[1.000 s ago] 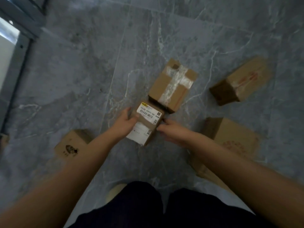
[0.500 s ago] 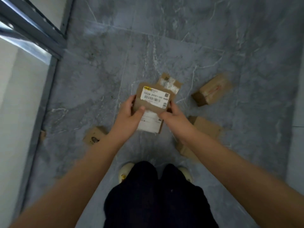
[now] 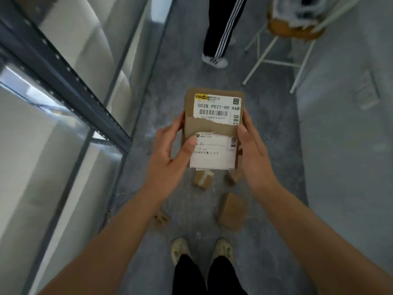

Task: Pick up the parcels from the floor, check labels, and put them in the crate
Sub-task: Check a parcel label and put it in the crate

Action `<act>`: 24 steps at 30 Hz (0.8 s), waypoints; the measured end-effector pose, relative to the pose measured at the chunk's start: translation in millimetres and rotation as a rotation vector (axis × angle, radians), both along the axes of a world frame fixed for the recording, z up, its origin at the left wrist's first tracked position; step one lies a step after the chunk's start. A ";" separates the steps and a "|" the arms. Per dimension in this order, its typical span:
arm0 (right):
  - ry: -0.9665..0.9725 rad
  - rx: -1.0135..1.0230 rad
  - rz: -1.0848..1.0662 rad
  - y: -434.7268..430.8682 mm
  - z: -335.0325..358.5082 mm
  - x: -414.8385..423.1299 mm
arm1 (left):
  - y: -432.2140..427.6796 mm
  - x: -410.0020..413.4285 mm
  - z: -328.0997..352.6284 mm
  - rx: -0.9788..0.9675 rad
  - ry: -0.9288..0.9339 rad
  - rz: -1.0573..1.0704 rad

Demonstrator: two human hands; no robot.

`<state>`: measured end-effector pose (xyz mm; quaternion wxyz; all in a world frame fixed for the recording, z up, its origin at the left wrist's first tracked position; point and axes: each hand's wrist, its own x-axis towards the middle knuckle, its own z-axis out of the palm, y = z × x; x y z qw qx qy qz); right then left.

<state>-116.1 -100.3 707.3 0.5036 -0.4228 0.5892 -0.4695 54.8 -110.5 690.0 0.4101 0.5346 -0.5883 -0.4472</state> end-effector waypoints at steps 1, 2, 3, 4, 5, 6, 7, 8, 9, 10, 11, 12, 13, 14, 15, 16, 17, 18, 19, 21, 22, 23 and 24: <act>-0.008 -0.029 -0.011 1.4 20.1 3.2 | 0.6 1.8 23.2 -0.029 0.046 0.000; -0.016 -0.067 -0.013 2.9 39.0 6.7 | 1.9 3.1 43.7 -0.053 0.086 0.002; -0.027 -0.107 -0.008 4.7 55.7 10.6 | 3.2 4.9 60.9 -0.075 0.120 0.008; -0.038 -0.145 -0.005 6.7 70.3 14.6 | 5.5 6.4 76.4 -0.087 0.145 0.019; -0.043 -0.186 0.001 8.6 83.7 18.4 | 8.6 7.8 90.2 -0.101 0.161 0.032; -0.041 -0.227 0.001 9.8 94.4 21.6 | 12.4 9.3 101.8 -0.114 0.167 0.042; -0.030 -0.264 0.000 10.8 103.9 24.6 | 17.0 10.2 112.7 -0.131 0.172 0.046; -0.019 -0.299 0.009 11.8 112.9 27.9 | 22.8 10.7 123.1 -0.149 0.181 0.051; -0.016 -0.323 0.029 12.4 121.5 31.7 | 28.3 11.4 131.9 -0.165 0.190 0.064; -0.033 -0.332 0.060 12.5 128.9 35.4 | 34.0 11.7 140.3 -0.180 0.194 0.082; -0.064 -0.330 0.096 13.3 135.5 39.0 | 40.1 11.8 148.0 -0.197 0.196 0.104; -0.094 -0.330 0.135 13.6 141.8 43.6 | 46.3 12.6 154.3 -0.210 0.204 0.124; -0.119 -0.338 0.181 15.0 149.1 49.2 | 52.8 14.0 161.1 -0.214 0.221 0.145; -0.142 -0.352 0.231 16.5 155.1 54.4 | 59.6 15.9 168.2 -0.216 0.241 0.170; -0.171 -0.366 0.288 18.6 161.0 58.8 | 66.7 17.8 175.8 -0.219 0.255 0.195; -0.199 -0.377 0.338 20.4 166.5 62.7 | 74.1 19.5 183.2 -0.220 0.260 0.226; -0.219 -0.388 0.384 22.4 171.7 65.8 | 81.9 20.5 190.6 -0.221 0.260 0.262; -0.230 -0.397 0.433 25.1 176.9 68.9 | 90.5 21.6 196.6 -0.229 0.257 0.306; -0.232 -0.403 0.477 28.8 181.4 72.4 | 100.1 22.3 202.2 -0.242 0.250 0.348; -0.220 -0.420 0.542 36.4 189.2 76.6 | 115.7 21.2 211.5 -0.270 0.220 0.402; -0.218 -0.434 0.582 42.9 192.4 78.6 | 125.9 20.1 214.9 -0.287 0.199 0.439; -0.220 -0.444 0.627 50.6 196.0 79.8 | 135.8 19.0 217.1 -0.302 0.191 0.481; -0.225 -0.446 0.672 57.6 197.2 81.1 | 146.7 18.3 218.5 -0.310 0.192 0.524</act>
